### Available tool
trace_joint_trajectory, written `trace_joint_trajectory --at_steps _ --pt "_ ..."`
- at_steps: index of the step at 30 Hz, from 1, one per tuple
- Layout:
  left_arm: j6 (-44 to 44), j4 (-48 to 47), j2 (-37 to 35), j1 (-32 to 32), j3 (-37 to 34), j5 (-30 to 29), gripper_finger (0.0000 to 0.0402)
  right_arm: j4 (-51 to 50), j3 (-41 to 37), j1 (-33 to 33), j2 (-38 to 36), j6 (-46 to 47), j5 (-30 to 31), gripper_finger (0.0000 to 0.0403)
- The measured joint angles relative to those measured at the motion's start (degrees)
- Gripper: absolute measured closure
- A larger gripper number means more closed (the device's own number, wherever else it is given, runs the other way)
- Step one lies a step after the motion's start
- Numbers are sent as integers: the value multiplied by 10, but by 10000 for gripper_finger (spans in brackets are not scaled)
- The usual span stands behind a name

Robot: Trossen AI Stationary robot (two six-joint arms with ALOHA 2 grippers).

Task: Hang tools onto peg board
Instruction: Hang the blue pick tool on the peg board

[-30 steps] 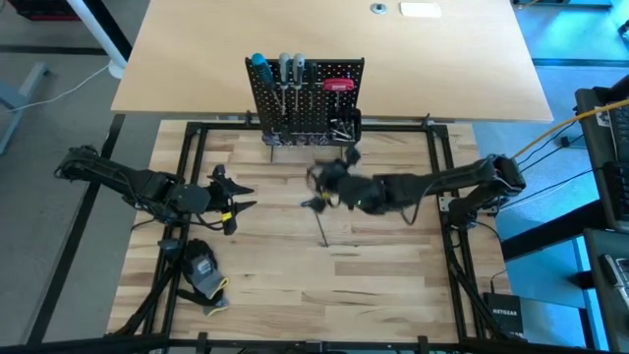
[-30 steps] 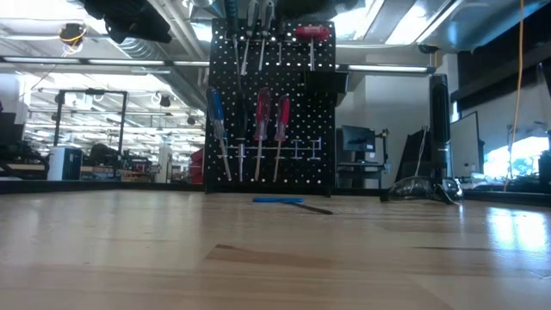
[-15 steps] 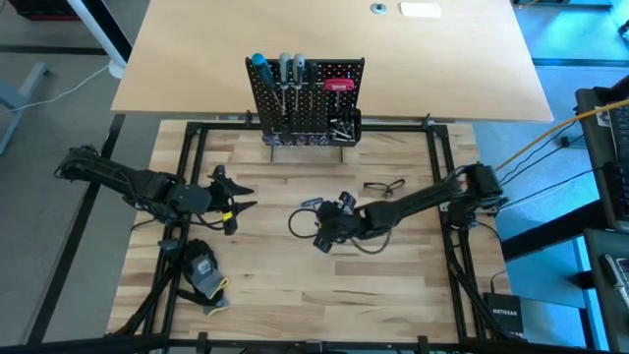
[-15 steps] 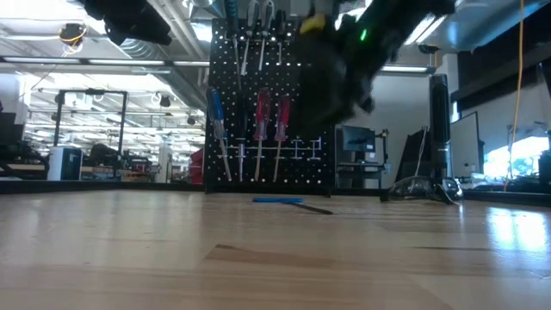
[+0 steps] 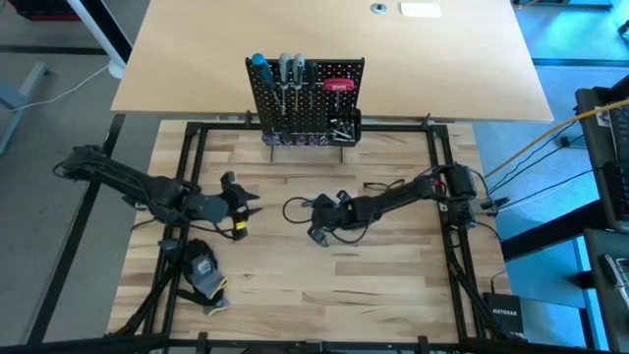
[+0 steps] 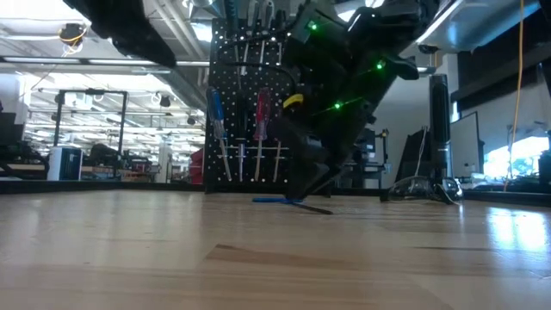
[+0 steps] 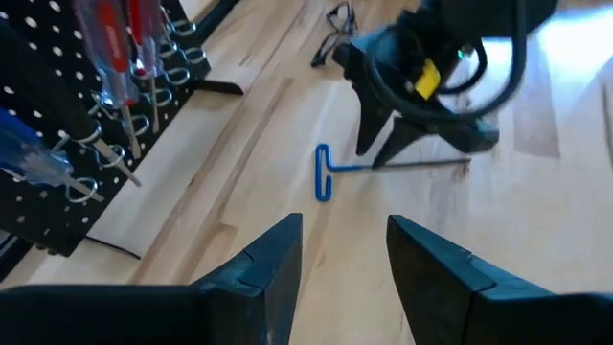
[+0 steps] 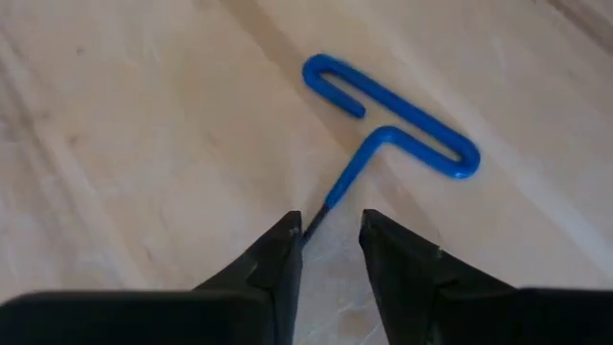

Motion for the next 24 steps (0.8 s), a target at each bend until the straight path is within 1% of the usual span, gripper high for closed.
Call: trace_joint_trajectory --at_steps 5,11,16,19,24 --pt "0 1 28 0 0 0 258 9 1 -4 4 2 2 313" --pt "0 7 48 0 0 0 258 21 3 -4 34 5 -26 342" --pt "0 11 53 1 0 0 258 1 4 -12 37 -15 -43 390" --pt "7 28 55 1 0 0 258 -5 4 -16 37 -28 -60 394" --pt "17 39 73 1 0 3 258 -7 3 -10 35 -56 -62 399"
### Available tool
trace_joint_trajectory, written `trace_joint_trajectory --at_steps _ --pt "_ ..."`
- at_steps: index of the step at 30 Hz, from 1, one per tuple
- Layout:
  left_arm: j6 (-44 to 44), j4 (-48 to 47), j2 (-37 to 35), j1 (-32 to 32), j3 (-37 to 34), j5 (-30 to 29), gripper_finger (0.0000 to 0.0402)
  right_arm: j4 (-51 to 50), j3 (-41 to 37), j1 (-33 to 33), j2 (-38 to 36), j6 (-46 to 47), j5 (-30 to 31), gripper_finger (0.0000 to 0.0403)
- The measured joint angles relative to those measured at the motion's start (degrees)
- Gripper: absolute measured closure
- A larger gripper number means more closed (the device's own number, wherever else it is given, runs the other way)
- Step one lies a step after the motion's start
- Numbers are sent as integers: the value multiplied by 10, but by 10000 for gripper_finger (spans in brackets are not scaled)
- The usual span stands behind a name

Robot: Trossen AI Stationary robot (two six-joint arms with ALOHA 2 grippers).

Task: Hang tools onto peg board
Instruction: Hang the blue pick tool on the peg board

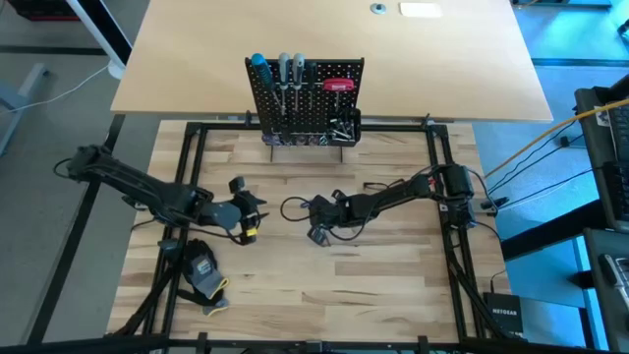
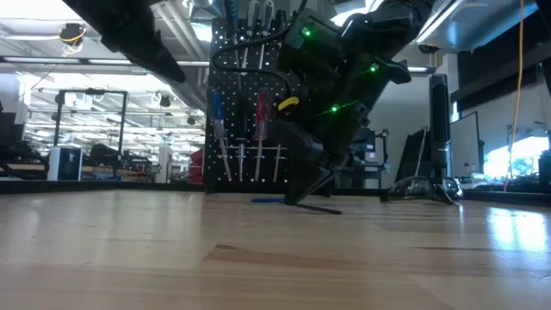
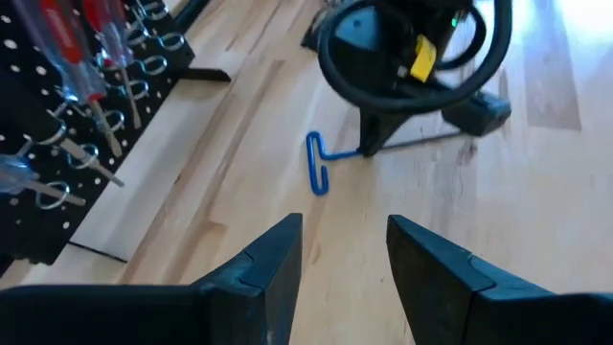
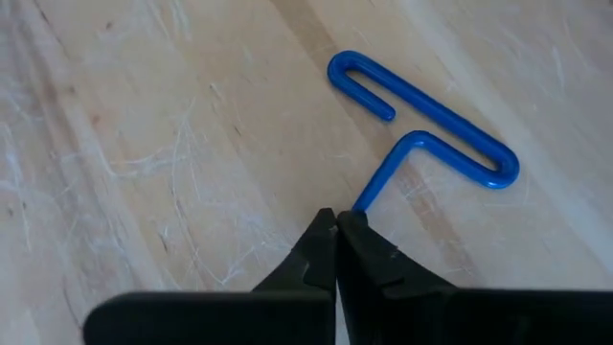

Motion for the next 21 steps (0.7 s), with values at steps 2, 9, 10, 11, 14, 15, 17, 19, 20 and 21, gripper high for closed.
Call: trace_joint_trajectory --at_steps 2,9,10,11,14,15,17,19,20,21 --pt "7 1 13 0 0 2 258 2 -1 4 -2 -9 2 400" --pt "6 39 79 0 0 76 258 -7 17 17 -4 -52 12 401" --pt "10 51 92 0 0 87 258 -8 21 20 -4 -61 13 401" --pt "12 61 104 0 0 98 258 -8 24 23 -3 -68 13 401" --pt "18 91 143 9 0 127 258 -7 32 27 -3 -87 7 402" --pt "20 99 157 13 0 135 258 -7 33 29 -3 -88 6 402" --pt "24 110 183 23 0 147 258 -8 37 29 -2 -88 6 402" --pt "23 118 205 33 0 149 258 -9 39 30 -6 -91 -3 402" --pt "22 124 215 38 0 150 258 -9 39 32 -9 -92 -10 402" --pt "17 127 224 43 0 150 258 -10 39 35 -13 -95 -13 402"
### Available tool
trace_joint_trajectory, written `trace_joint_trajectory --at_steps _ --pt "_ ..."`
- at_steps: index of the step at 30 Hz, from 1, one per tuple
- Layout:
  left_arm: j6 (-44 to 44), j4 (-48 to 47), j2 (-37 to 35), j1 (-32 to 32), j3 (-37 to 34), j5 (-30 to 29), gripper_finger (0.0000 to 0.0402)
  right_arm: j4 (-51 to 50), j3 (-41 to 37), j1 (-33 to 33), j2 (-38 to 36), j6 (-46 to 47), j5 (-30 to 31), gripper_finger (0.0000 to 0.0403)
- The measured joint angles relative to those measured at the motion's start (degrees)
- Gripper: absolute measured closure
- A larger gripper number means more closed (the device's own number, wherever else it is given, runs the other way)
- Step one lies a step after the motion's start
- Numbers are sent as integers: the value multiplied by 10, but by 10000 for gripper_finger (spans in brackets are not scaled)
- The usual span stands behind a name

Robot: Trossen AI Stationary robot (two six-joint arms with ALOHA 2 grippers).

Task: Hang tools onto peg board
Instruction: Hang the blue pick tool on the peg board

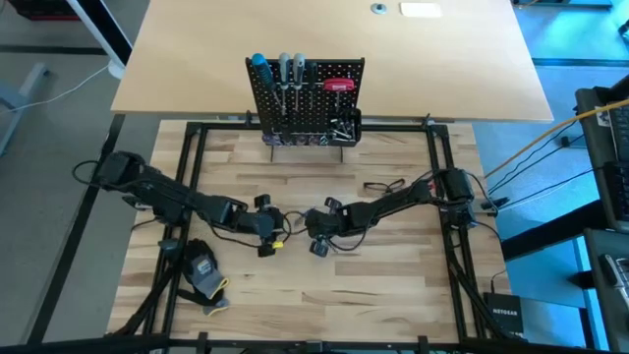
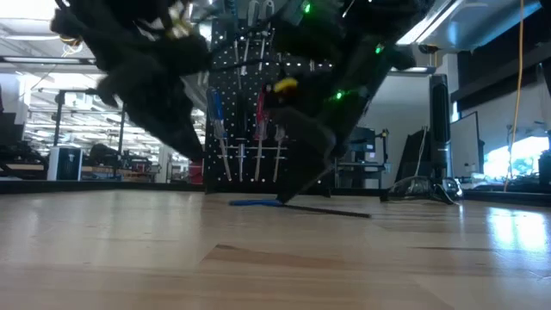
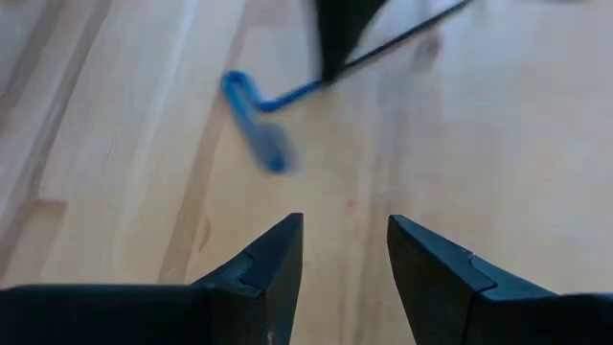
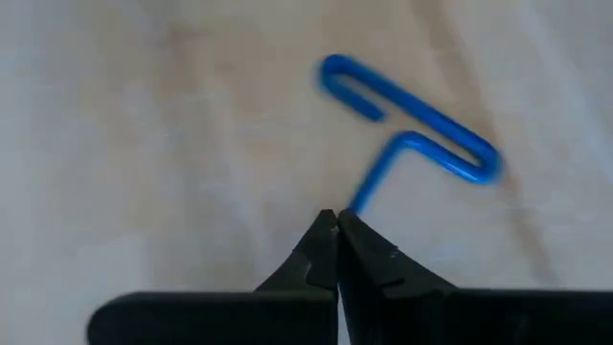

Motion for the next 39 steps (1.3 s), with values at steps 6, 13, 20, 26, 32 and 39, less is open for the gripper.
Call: trace_joint_trajectory --at_steps 6,13,20,26,32,39 --pt "-21 20 32 30 0 0 258 5 1 19 -13 -14 21 402" --pt "-53 34 61 52 0 81 258 8 1 21 -13 33 4 394" --pt "-37 65 87 54 0 105 258 10 2 21 -14 36 3 316" --pt "-23 67 104 54 0 105 258 45 -23 21 -15 20 19 260" --pt "-17 68 108 57 0 104 258 103 -46 21 -15 19 20 252" --pt "-18 67 108 54 0 104 258 162 -82 21 -15 20 20 251"
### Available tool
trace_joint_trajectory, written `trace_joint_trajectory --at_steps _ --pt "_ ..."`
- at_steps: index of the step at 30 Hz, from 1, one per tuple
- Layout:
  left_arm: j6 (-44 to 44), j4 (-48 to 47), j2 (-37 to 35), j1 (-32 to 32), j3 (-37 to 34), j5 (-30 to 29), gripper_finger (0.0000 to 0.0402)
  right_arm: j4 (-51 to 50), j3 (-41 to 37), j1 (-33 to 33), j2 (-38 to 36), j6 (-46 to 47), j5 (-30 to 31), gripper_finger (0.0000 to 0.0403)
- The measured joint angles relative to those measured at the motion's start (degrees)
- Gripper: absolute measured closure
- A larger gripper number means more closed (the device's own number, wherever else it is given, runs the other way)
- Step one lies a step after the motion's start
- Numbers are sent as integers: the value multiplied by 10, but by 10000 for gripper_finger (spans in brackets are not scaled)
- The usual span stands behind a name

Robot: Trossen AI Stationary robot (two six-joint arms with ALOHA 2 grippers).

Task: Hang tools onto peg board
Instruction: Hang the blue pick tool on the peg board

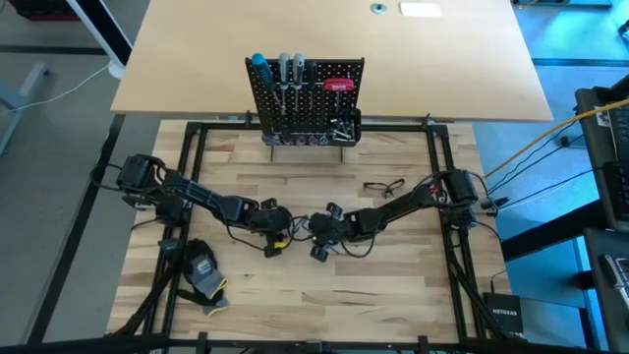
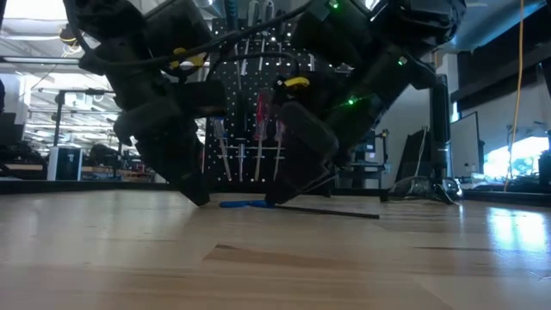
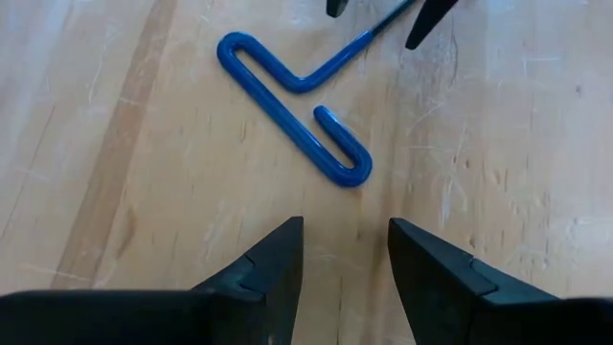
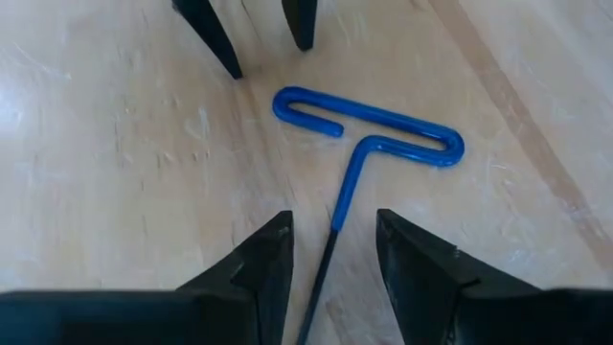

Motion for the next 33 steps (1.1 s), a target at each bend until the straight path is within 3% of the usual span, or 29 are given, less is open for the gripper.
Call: trace_joint_trajectory --at_steps 9,17,24,28,33 --pt "1 3 0 4 0 -1 258 4 -4 -1 0 1 -29 251" --pt "88 76 18 15 0 8 258 21 -3 0 19 7 5 251" --pt "89 96 61 15 2 15 258 52 -2 6 46 1 41 254" --pt "89 96 66 15 2 28 258 61 -1 4 66 1 46 283" --pt "87 97 67 15 2 32 258 68 1 4 82 1 48 356"
